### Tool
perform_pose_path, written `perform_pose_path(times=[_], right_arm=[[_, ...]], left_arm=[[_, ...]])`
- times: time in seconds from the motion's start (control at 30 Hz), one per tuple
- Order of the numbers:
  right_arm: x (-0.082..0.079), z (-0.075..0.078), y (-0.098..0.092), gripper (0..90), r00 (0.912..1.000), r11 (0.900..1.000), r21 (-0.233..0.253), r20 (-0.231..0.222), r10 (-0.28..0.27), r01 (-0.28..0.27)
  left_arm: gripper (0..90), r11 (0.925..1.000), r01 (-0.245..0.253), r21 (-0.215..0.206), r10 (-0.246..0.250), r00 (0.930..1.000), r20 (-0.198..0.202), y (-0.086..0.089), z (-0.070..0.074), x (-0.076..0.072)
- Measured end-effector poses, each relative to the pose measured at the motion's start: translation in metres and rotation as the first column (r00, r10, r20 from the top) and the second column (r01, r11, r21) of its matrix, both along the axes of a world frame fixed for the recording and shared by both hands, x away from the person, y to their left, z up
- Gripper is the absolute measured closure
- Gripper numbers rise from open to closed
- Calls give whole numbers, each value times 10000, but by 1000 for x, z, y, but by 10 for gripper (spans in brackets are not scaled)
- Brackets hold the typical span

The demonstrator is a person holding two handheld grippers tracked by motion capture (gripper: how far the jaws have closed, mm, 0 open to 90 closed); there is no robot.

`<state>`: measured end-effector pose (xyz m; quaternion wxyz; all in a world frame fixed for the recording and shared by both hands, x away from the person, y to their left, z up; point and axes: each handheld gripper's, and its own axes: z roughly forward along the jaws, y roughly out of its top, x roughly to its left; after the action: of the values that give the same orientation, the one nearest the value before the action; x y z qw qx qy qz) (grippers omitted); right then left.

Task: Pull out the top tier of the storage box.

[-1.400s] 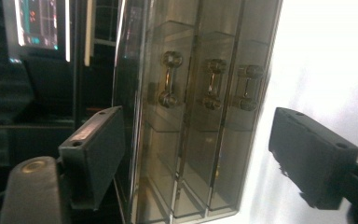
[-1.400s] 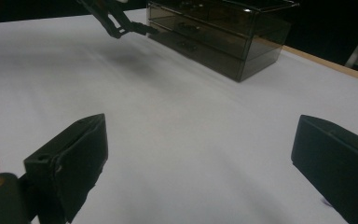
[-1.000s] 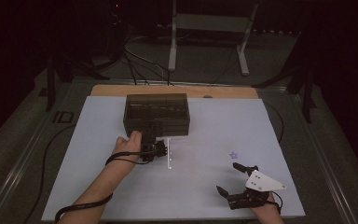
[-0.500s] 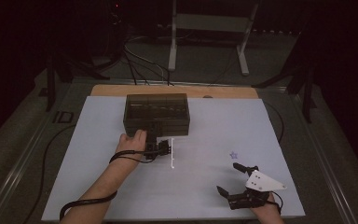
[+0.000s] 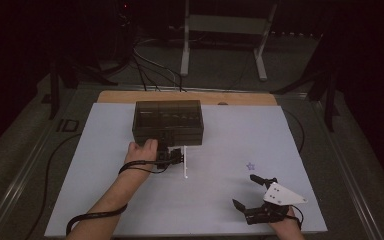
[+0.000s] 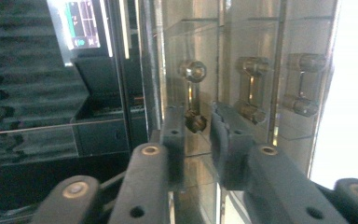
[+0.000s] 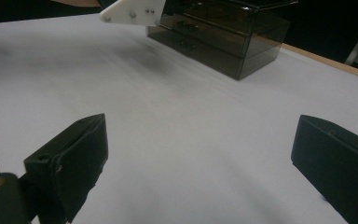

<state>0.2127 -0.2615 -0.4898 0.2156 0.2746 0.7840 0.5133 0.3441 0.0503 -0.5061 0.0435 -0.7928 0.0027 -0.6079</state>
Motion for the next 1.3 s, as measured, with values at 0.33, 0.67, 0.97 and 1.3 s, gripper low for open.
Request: perform_pose_path(times=[0.33,0.67,0.97,1.3], right_arm=[[0,0,0,58,10000,10000,-2,15,-18,18],[0,1,-1,58,9999,10000,61,77,-71,71],[0,2,-2,58,9999,9999,96,78,-88,88],[0,2,-1,57,10000,10000,81,70,-31,31]], left_arm=[[813,9996,-80,267,80,10000,6,-2,0,-1],[819,9995,88,318,-92,9999,130,-1,0,-8],[819,9986,233,483,-243,9995,191,0,-1,-21],[818,9981,369,496,-385,9987,318,0,-4,-34]])
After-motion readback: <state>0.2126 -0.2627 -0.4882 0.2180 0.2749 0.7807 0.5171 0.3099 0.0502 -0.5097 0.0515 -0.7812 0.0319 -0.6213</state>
